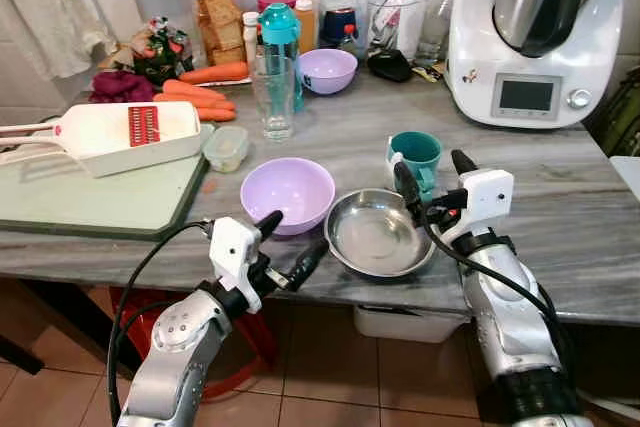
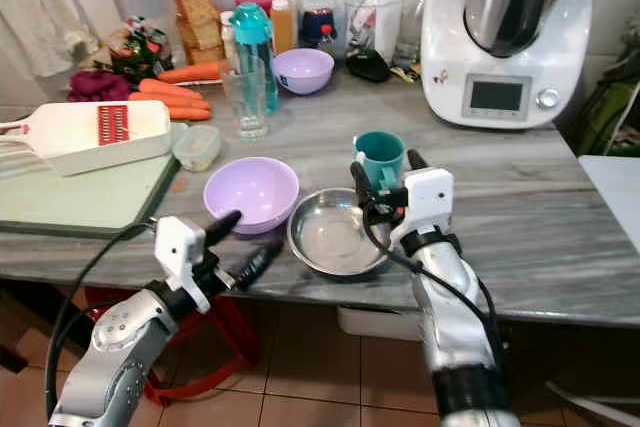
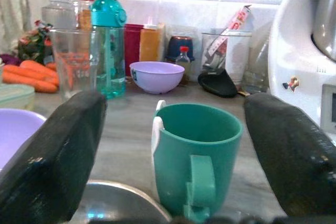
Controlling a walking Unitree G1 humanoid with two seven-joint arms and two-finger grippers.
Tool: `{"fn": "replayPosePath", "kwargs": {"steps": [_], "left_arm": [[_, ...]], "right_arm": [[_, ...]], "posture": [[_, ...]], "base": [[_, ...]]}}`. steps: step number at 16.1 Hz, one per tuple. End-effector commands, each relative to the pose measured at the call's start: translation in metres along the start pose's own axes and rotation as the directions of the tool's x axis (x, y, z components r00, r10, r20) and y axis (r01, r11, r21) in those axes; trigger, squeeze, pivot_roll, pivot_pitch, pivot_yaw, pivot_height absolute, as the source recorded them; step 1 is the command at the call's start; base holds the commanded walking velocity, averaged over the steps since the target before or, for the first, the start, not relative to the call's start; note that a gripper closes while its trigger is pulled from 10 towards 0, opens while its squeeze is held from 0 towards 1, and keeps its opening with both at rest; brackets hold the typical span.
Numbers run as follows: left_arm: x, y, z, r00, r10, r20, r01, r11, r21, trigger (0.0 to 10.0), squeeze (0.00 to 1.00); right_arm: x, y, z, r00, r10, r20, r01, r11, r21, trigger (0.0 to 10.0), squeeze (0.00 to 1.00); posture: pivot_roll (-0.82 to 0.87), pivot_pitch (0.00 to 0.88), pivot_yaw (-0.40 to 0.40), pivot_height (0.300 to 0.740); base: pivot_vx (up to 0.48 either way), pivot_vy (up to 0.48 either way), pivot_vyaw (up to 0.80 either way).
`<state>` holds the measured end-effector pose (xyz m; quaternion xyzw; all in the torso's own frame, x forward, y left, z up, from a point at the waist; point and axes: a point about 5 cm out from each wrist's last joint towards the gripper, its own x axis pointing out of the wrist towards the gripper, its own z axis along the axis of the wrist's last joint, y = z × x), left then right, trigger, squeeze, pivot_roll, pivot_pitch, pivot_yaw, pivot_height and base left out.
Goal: Setting the table
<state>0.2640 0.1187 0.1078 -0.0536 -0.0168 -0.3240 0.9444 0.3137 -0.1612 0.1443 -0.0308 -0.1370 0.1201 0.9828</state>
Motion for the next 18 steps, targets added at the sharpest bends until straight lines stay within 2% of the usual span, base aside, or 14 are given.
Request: {"fn": "replayPosePath", "kwargs": {"steps": [1, 2, 3, 7, 8, 9, 10, 11, 12, 14, 15, 18], "left_arm": [[-0.001, 0.006, 0.001, 0.999, 0.042, 0.001, -0.042, 0.999, 0.029, 10.0, 0.00], [0.000, 0.015, -0.004, 0.989, 0.148, -0.028, -0.146, 0.988, 0.054, 10.0, 0.00], [0.000, 0.019, -0.005, 0.978, 0.209, -0.029, -0.207, 0.976, 0.063, 10.0, 0.00], [-0.002, 0.025, -0.006, 0.940, 0.340, -0.015, -0.336, 0.934, 0.120, 10.0, 0.00], [-0.006, 0.030, -0.005, 0.929, 0.369, 0.001, -0.365, 0.920, 0.140, 10.0, 0.00], [-0.013, 0.040, -0.008, 0.901, 0.433, 0.003, -0.428, 0.889, 0.166, 10.0, 0.00], [-0.016, 0.045, -0.005, 0.878, 0.478, 0.020, -0.474, 0.863, 0.177, 10.0, 0.00], [-0.016, 0.046, -0.005, 0.869, 0.495, 0.026, -0.491, 0.851, 0.186, 10.0, 0.00], [-0.016, 0.049, -0.004, 0.841, 0.540, 0.038, -0.536, 0.820, 0.201, 10.0, 0.00], [-0.018, 0.053, -0.009, 0.806, 0.590, 0.041, -0.583, 0.783, 0.217, 10.0, 0.00], [-0.020, 0.054, -0.009, 0.804, 0.593, 0.046, -0.587, 0.779, 0.220, 10.0, 0.00], [-0.016, 0.053, -0.004, 0.805, 0.588, 0.074, -0.588, 0.777, 0.224, 10.0, 0.00]], "right_arm": [[0.000, -0.001, 0.007, 1.000, -0.012, 0.017, 0.013, 1.000, -0.017, 10.0, 0.00], [-0.008, -0.002, 0.011, 0.999, -0.031, 0.026, 0.032, 0.999, -0.032, 10.0, 0.00], [-0.015, -0.003, 0.014, 0.998, -0.057, 0.031, 0.058, 0.997, -0.045, 10.0, 0.00], [-0.047, 0.002, 0.018, 0.993, -0.118, -0.013, 0.117, 0.991, -0.069, 10.0, 0.00], [-0.056, 0.008, 0.018, 0.991, -0.133, -0.033, 0.130, 0.989, -0.068, 10.0, 0.00], [-0.061, 0.021, 0.015, 0.992, -0.116, -0.055, 0.112, 0.992, -0.061, 10.0, 0.00], [-0.059, 0.028, 0.015, 0.994, -0.095, -0.054, 0.092, 0.994, -0.062, 10.0, 0.00], [-0.058, 0.030, 0.016, 0.995, -0.090, -0.053, 0.087, 0.995, -0.052, 10.0, 0.00], [-0.053, 0.032, 0.020, 0.996, -0.075, -0.048, 0.073, 0.996, -0.044, 10.0, 0.00], [-0.050, 0.033, 0.011, 0.996, -0.041, -0.076, 0.037, 0.998, -0.060, 10.0, 0.00], [-0.048, 0.030, 0.010, 0.993, -0.078, -0.083, 0.076, 0.997, -0.031, 10.0, 0.00], [-0.047, 0.031, 0.010, 0.994, -0.064, -0.084, 0.061, 0.997, -0.046, 10.0, 0.00]], "posture": [[-0.05, 0.000, 0.038, 0.740], [-0.06, 0.000, 0.043, 0.740], [-0.07, 0.000, 0.044, 0.740], [-0.08, 0.000, 0.017, 0.740], [-0.07, 0.000, 0.006, 0.740], [-0.06, 0.000, -0.007, 0.740], [-0.05, 0.000, -0.016, 0.740], [-0.04, 0.000, -0.018, 0.740], [-0.01, 0.000, -0.013, 0.740], [0.00, 0.000, -0.006, 0.740], [0.01, 0.000, -0.010, 0.740], [0.02, 0.000, -0.006, 0.740]], "base": [[0.000, 0.000, 0.00], [0.000, 0.000, 0.00], [0.000, 0.000, 0.00], [0.000, 0.000, 0.00], [0.000, 0.000, 0.00], [0.000, 0.000, 0.00], [0.000, 0.000, 0.00], [0.000, 0.000, 0.47], [0.000, 0.000, 0.80], [0.000, 0.000, 0.80], [0.000, 0.000, 0.80], [0.000, 0.000, 0.80]]}}
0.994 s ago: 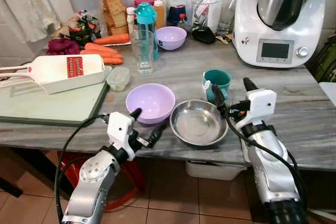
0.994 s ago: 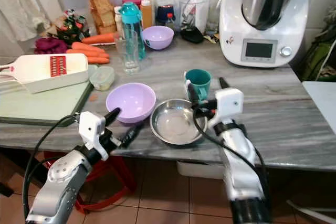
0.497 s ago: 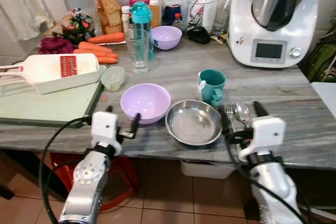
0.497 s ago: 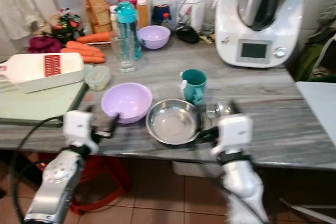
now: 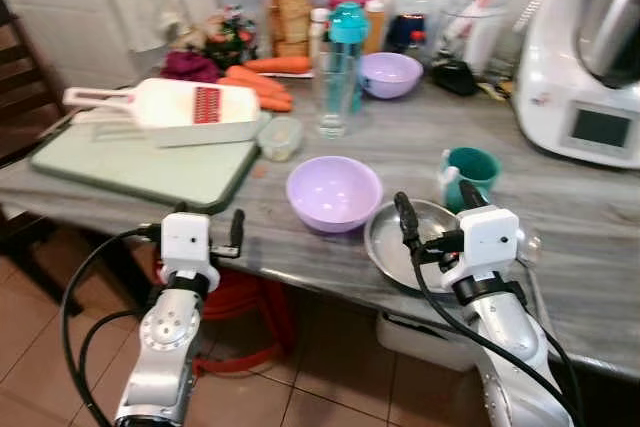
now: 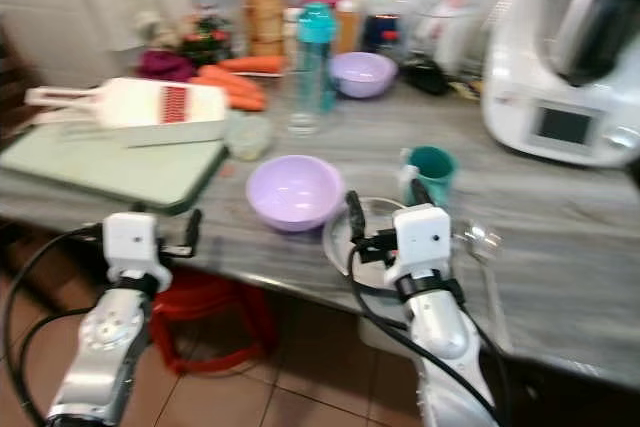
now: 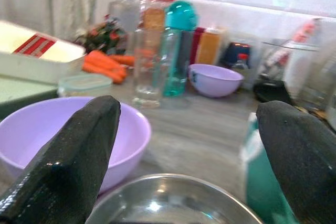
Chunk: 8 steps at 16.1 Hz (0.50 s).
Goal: Setting the table
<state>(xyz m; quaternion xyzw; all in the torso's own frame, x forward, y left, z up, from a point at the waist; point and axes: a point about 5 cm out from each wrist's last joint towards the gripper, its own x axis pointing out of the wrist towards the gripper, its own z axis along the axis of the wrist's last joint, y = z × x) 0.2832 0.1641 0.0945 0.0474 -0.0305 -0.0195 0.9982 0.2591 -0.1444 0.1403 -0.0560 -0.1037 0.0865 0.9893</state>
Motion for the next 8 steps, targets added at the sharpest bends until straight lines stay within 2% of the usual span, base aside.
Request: {"fn": "replayPosePath", "kwargs": {"steps": [1, 4, 8], "left_arm": [[0.004, 0.005, 0.008, 0.999, 0.017, 0.036, -0.018, 1.000, 0.015, 10.0, 0.00], [0.010, 0.005, 0.019, 0.996, 0.033, 0.080, -0.035, 0.999, 0.024, 10.0, 0.00], [0.008, 0.011, 0.008, 0.996, 0.078, 0.032, -0.079, 0.996, 0.042, 10.0, 0.00]], "right_arm": [[0.004, 0.001, 0.000, 1.000, 0.001, -0.001, -0.001, 1.000, 0.005, 10.0, 0.00], [0.013, 0.002, 0.002, 1.000, -0.011, 0.014, 0.010, 1.000, 0.004, 10.0, 0.00], [0.015, 0.004, 0.006, 0.999, 0.002, 0.032, -0.003, 1.000, 0.004, 10.0, 0.00]], "posture": [[0.02, 0.000, -0.001, 0.740], [0.02, 0.000, -0.008, 0.740], [0.01, 0.000, -0.007, 0.740]], "base": [[0.000, 0.000, 0.80], [0.000, 0.000, 0.80], [0.000, 0.000, 0.80]]}}
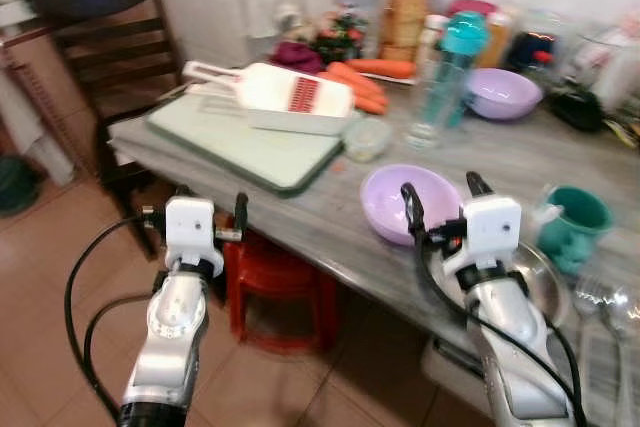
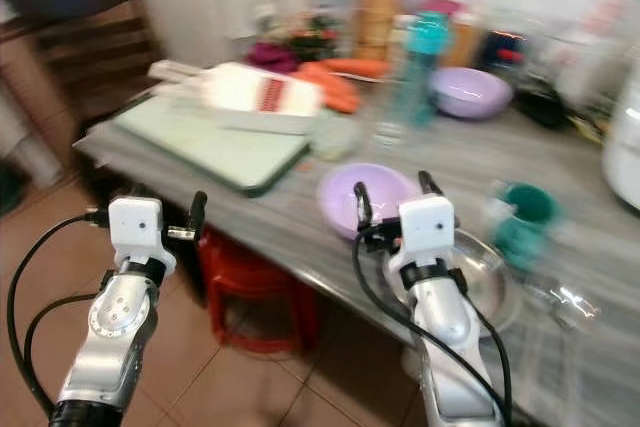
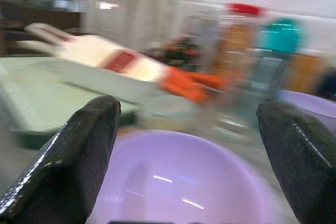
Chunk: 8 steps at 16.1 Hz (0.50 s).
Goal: Setting the table
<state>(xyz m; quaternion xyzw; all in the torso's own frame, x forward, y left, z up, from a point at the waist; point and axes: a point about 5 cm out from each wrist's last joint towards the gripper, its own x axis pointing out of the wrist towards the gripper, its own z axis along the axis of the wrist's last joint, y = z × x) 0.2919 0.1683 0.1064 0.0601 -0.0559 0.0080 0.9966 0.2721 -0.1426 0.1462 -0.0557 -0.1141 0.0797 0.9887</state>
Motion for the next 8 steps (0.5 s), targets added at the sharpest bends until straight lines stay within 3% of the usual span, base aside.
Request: {"fn": "replayPosePath", "kwargs": {"steps": [1, 8], "left_arm": [[0.000, 0.008, -0.005, 0.999, 0.038, -0.027, -0.038, 0.999, 0.024, 10.0, 0.00], [0.003, 0.015, -0.014, 0.993, 0.100, -0.065, -0.099, 0.995, 0.012, 10.0, 0.00]], "right_arm": [[0.000, 0.004, 0.001, 1.000, 0.020, 0.008, -0.020, 1.000, 0.007, 10.0, 0.00], [0.011, 0.011, 0.007, 0.997, 0.070, 0.043, -0.070, 0.997, 0.020, 10.0, 0.00]], "posture": [[0.02, 0.000, -0.008, 0.740], [0.02, 0.000, -0.003, 0.740]], "base": [[0.000, 0.000, 0.80], [0.000, 0.000, 0.80]]}}
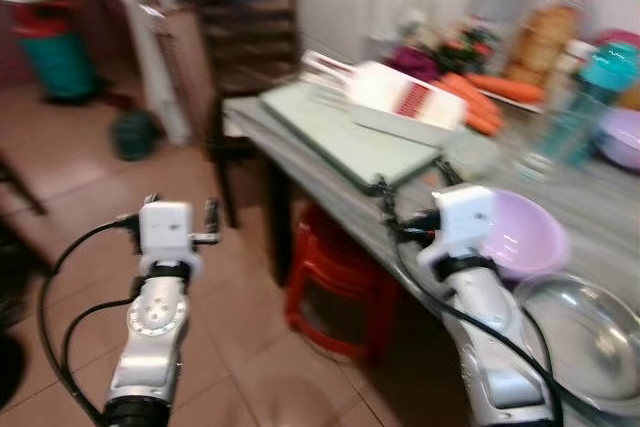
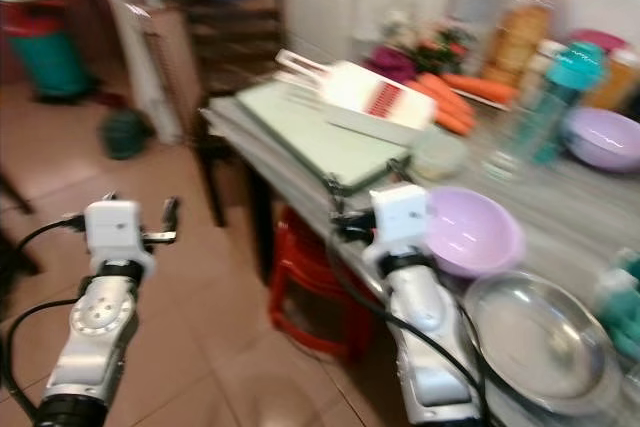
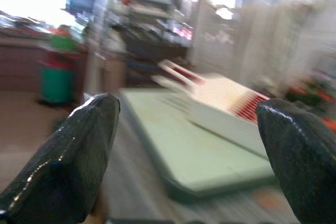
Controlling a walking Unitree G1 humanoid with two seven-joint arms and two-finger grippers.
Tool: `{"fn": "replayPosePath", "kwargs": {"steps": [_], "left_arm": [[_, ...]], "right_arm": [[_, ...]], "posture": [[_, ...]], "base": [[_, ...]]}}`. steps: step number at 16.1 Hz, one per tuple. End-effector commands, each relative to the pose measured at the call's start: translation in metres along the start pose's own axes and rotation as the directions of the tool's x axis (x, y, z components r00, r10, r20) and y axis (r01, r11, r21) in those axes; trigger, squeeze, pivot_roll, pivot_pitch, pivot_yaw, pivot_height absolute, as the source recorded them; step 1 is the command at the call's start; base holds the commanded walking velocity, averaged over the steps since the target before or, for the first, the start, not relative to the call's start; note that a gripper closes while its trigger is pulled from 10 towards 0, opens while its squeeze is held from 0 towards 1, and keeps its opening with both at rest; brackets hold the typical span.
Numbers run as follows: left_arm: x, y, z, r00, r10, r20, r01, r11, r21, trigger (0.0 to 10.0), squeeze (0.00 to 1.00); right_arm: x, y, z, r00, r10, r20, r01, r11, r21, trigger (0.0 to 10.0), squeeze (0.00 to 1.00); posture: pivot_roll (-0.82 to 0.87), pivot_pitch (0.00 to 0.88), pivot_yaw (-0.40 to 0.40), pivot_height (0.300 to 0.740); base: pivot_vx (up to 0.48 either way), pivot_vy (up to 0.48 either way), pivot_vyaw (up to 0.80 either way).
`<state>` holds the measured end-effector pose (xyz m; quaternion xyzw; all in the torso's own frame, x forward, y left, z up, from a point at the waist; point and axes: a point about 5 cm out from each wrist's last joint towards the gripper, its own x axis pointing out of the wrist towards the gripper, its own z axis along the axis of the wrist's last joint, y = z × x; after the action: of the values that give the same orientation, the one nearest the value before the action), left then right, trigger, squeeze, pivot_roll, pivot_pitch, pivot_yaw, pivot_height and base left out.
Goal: Setting the table
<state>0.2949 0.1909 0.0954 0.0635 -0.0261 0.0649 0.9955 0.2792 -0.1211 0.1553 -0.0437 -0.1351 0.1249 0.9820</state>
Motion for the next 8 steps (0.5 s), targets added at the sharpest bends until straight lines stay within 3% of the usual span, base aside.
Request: {"fn": "replayPosePath", "kwargs": {"steps": [1, 8], "left_arm": [[0.001, -0.007, -0.001, 1.000, -0.010, -0.003, 0.010, 1.000, 0.000, 10.0, 0.00], [0.000, -0.002, -0.011, 0.999, 0.024, -0.037, -0.024, 1.000, 0.001, 10.0, 0.00]], "right_arm": [[-0.002, -0.008, -0.002, 1.000, -0.014, -0.008, 0.014, 1.000, -0.008, 10.0, 0.00], [-0.005, -0.003, -0.007, 0.999, 0.005, -0.031, -0.004, 0.999, 0.037, 10.0, 0.00]], "posture": [[0.02, 0.000, 0.001, 0.740], [0.02, 0.000, -0.012, 0.740]], "base": [[0.000, 0.000, 0.80], [0.000, 0.000, 0.79]]}}
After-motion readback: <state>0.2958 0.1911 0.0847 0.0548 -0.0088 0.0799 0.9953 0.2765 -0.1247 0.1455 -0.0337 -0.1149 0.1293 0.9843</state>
